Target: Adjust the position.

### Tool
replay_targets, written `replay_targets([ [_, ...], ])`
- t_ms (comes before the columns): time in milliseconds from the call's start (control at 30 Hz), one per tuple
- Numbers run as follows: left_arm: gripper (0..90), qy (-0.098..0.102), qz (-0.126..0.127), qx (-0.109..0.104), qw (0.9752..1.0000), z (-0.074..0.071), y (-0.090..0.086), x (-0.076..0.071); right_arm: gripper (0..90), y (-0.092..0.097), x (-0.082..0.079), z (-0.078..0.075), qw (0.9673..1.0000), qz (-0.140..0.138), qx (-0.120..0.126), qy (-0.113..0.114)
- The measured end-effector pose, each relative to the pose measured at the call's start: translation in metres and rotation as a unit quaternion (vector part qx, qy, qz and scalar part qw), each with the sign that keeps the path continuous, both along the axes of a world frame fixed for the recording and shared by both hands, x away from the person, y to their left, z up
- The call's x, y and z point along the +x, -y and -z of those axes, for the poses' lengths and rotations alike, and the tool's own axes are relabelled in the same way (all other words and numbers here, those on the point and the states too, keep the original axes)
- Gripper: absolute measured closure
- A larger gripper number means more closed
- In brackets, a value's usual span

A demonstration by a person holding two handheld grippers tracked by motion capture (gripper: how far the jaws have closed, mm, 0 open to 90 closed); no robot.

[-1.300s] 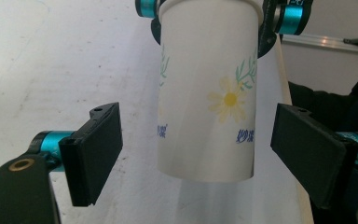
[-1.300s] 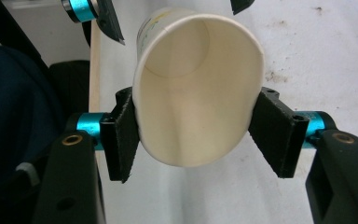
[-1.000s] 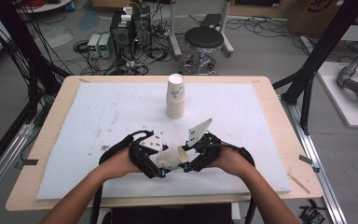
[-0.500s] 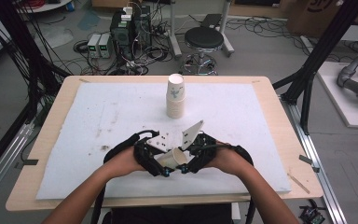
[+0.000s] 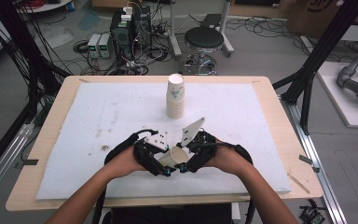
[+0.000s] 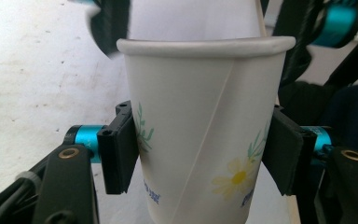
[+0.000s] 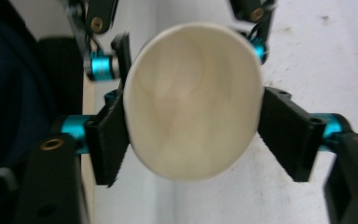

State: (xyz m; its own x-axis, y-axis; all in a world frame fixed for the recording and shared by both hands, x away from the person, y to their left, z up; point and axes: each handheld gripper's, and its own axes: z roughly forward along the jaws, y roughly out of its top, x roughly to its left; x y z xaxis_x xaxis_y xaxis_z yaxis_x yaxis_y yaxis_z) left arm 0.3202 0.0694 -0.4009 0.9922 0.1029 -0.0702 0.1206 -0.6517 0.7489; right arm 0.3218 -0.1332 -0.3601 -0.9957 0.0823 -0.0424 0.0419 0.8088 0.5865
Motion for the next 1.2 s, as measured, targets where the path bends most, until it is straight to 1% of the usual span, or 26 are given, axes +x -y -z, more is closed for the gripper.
replay_targets([
  [67,34.8,-0.002,-0.005,-0.007,1.0000,0.002,-0.002,0.000,21.4,0.004,0.001,-0.003,0.9996,0.010,0.027,-0.001],
  [133,34.5,-0.006,-0.010,-0.017,0.9998,0.005,-0.005,0.000,21.4,0.010,0.002,-0.006,0.9983,0.015,0.055,-0.005],
  [167,34.4,-0.006,-0.013,-0.021,0.9997,0.006,-0.007,0.000,21.4,0.012,0.001,-0.007,0.9975,0.019,0.068,-0.008],
  [233,33.9,-0.005,-0.025,-0.029,0.9993,0.007,-0.011,0.000,21.4,0.019,0.001,-0.009,0.9955,0.029,0.090,-0.005],
  [333,33.5,-0.005,-0.044,-0.051,0.9977,0.009,-0.020,0.001,21.4,0.030,0.000,-0.010,0.9917,0.048,0.119,0.001],
  [367,33.3,-0.005,-0.053,-0.060,0.9968,0.010,-0.024,0.001,21.4,0.034,0.000,-0.010,0.9900,0.057,0.129,0.004],
  [400,33.0,-0.002,-0.059,-0.062,0.9963,0.010,-0.026,0.002,21.4,0.038,0.000,-0.009,0.9881,0.064,0.140,0.002],
  [433,32.8,0.000,-0.071,-0.074,0.9947,0.011,-0.030,0.001,21.4,0.042,0.000,-0.007,0.9859,0.072,0.151,0.003],
  [467,32.8,-0.003,-0.082,-0.090,0.9925,0.011,-0.033,0.001,21.4,0.047,0.000,-0.005,0.9834,0.083,0.161,0.005],
  [500,32.8,-0.001,-0.088,-0.096,0.9915,0.012,-0.036,0.002,21.4,0.051,0.000,-0.003,0.9807,0.093,0.172,0.004],
  [567,32.8,0.005,-0.105,-0.108,0.9886,0.013,-0.042,0.002,21.4,0.060,-0.001,0.002,0.9749,0.112,0.192,0.004],
  [600,32.8,0.007,-0.114,-0.116,0.9866,0.014,-0.045,0.002,21.4,0.064,-0.001,0.005,0.9725,0.121,0.199,0.008],
  [667,32.6,0.014,-0.132,-0.136,0.9817,0.016,-0.052,0.002,21.4,0.073,-0.002,0.010,0.9676,0.141,0.209,0.016],
  [733,32.6,0.023,-0.149,-0.150,0.9772,0.017,-0.058,0.003,21.4,0.081,-0.003,0.016,0.9616,0.164,0.218,0.029],
  [767,32.6,0.028,-0.160,-0.161,0.9735,0.019,-0.061,0.003,21.4,0.085,-0.004,0.018,0.9595,0.172,0.221,0.032],
  [800,32.6,0.033,-0.167,-0.168,0.9710,0.019,-0.065,0.003,21.4,0.090,-0.006,0.022,0.9556,0.188,0.224,0.035],
  [833,32.6,0.039,-0.174,-0.175,0.9683,0.020,-0.068,0.003,21.4,0.094,-0.007,0.025,0.9524,0.199,0.227,0.038],
  [867,32.6,0.042,-0.181,-0.186,0.9647,0.021,-0.071,0.003,21.4,0.098,-0.008,0.029,0.9502,0.207,0.229,0.041],
  [900,32.6,0.045,-0.188,-0.196,0.9614,0.022,-0.074,0.003,21.4,0.101,-0.009,0.033,0.9487,0.215,0.229,0.039],
  [933,32.6,0.048,-0.194,-0.206,0.9580,0.022,-0.077,0.003,21.4,0.104,-0.010,0.036,0.9469,0.223,0.228,0.043],
  [967,32.6,0.055,-0.197,-0.212,0.9555,0.022,-0.079,0.004,21.4,0.107,-0.010,0.039,0.9455,0.228,0.228,0.046],
  [1000,32.6,0.062,-0.203,-0.222,0.9518,0.022,-0.082,0.003,21.4,0.109,-0.010,0.042,0.9447,0.231,0.228,0.047],
  [1033,32.5,0.067,-0.206,-0.230,0.9487,0.021,-0.084,0.003,21.4,0.110,-0.010,0.043,0.9439,0.235,0.227,0.047],
  [1100,32.3,0.081,-0.209,-0.244,0.9435,0.020,-0.087,0.002,21.5,0.113,-0.010,0.044,0.9431,0.242,0.222,0.056],
  [1167,32.0,0.093,-0.214,-0.253,0.9387,0.019,-0.090,0.000,21.5,0.116,-0.010,0.043,0.9404,0.248,0.224,0.062],
  [1200,31.9,0.097,-0.217,-0.257,0.9368,0.020,-0.092,0.000,21.5,0.116,-0.011,0.043,0.9389,0.251,0.226,0.066],
])
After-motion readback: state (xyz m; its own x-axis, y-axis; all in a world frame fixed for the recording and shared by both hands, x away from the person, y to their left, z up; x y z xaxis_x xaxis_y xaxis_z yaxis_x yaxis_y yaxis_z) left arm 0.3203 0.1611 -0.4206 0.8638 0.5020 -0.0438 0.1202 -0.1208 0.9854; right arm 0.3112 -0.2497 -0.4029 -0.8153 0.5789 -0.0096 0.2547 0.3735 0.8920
